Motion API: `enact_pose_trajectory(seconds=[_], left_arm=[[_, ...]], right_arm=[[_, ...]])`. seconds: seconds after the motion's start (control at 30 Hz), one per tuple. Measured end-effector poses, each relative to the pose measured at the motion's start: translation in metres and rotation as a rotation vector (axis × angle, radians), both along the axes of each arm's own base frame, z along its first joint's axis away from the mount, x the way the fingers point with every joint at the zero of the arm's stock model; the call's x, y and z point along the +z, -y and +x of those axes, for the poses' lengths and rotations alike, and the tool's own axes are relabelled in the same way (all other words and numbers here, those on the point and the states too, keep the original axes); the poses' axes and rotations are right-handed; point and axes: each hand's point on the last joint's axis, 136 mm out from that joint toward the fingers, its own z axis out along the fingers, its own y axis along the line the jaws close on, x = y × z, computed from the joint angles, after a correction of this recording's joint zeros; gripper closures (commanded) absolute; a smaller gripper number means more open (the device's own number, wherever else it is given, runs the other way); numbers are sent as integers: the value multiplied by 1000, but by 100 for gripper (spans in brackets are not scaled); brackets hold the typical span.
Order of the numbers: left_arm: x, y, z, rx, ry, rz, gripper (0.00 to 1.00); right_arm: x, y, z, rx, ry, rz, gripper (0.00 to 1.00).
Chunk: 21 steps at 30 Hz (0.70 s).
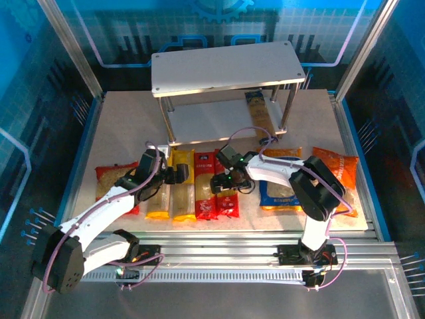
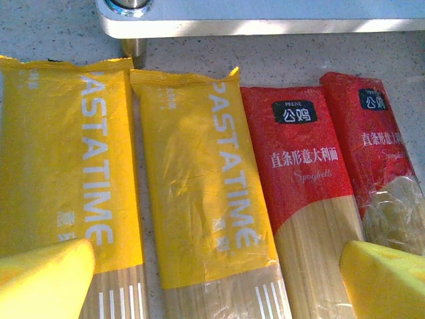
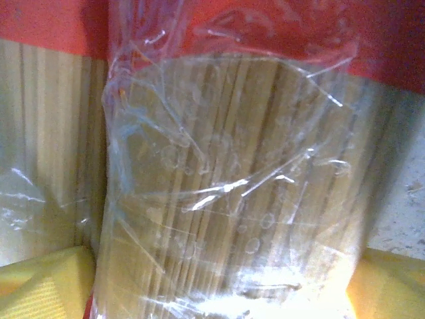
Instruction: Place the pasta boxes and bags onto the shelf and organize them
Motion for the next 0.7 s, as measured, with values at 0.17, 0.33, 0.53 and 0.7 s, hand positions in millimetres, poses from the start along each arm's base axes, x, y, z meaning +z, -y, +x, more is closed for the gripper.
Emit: enact_pose_trajectory(seconds=[0.17,0.33,0.53,0.7], left_arm=[[0,0,0,-3,1,3,4],[1,0,0,-4,4,2,4],[2,0,0,-4,7,1,4],[2,0,0,-4,7,1,4]], right_arm=[[-3,3,0,17,-6,-60,19],[-3,6,0,35,4,-84,40],[0,6,2,50,24,-90,54],[4,8,2,59,40,-93,74]])
